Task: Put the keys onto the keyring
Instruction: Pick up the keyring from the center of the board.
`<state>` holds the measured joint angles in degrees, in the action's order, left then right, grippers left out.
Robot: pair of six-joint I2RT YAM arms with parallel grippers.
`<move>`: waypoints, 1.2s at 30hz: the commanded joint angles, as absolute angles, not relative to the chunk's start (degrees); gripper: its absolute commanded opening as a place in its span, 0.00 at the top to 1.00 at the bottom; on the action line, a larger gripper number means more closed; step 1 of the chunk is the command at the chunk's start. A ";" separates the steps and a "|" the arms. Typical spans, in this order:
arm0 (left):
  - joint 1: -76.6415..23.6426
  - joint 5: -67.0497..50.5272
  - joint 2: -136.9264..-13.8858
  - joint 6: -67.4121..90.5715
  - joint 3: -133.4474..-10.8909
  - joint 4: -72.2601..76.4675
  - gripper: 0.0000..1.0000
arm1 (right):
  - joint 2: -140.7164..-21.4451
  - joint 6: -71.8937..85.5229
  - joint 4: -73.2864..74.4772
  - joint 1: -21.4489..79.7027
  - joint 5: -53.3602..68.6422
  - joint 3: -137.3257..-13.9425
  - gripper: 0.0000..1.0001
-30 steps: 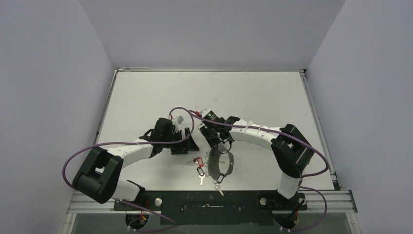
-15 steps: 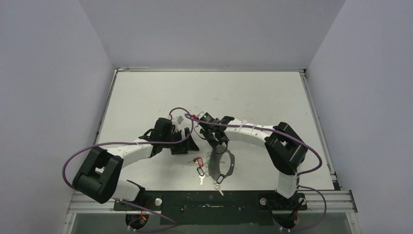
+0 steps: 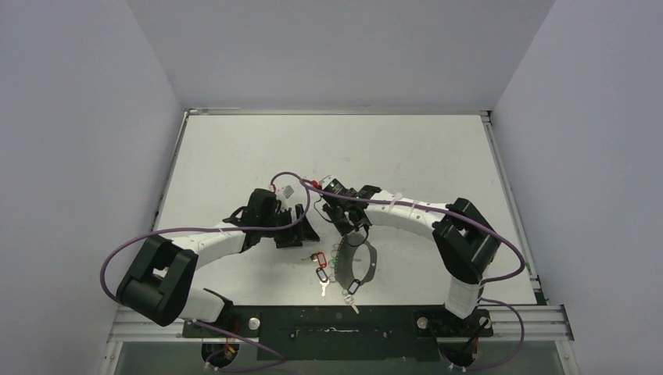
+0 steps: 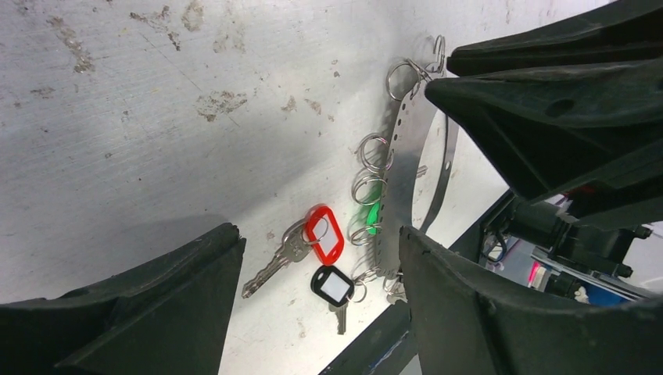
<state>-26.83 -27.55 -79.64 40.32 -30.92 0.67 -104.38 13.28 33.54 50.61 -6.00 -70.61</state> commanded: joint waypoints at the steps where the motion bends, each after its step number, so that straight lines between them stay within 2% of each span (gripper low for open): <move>1: -26.54 -28.47 -80.48 45.68 -33.72 4.80 0.31 | -96.47 16.70 29.12 46.84 -0.80 -67.15 0.77; 6: -26.92 -28.37 -82.61 53.91 -33.72 10.11 0.33 | -89.87 20.23 24.30 40.91 7.07 -59.53 0.74; 13: -28.65 -27.57 -86.60 62.65 -35.96 15.06 0.34 | -85.43 22.92 21.42 36.54 11.50 -52.17 0.70; 23: -32.68 -28.24 -94.07 65.39 -42.60 16.86 0.50 | -83.79 28.78 14.70 34.45 16.02 -45.11 0.73; 27: -33.93 -28.92 -97.36 65.30 -45.04 17.18 0.60 | -82.93 29.72 13.39 34.39 16.47 -42.86 0.76; 36: -36.29 -29.36 -102.43 66.00 -48.25 17.64 0.62 | -81.65 29.97 12.74 34.10 16.82 -41.53 0.78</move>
<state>-35.20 -27.99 -100.88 65.56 -45.15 14.63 -83.85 29.28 15.84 34.48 15.97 -41.71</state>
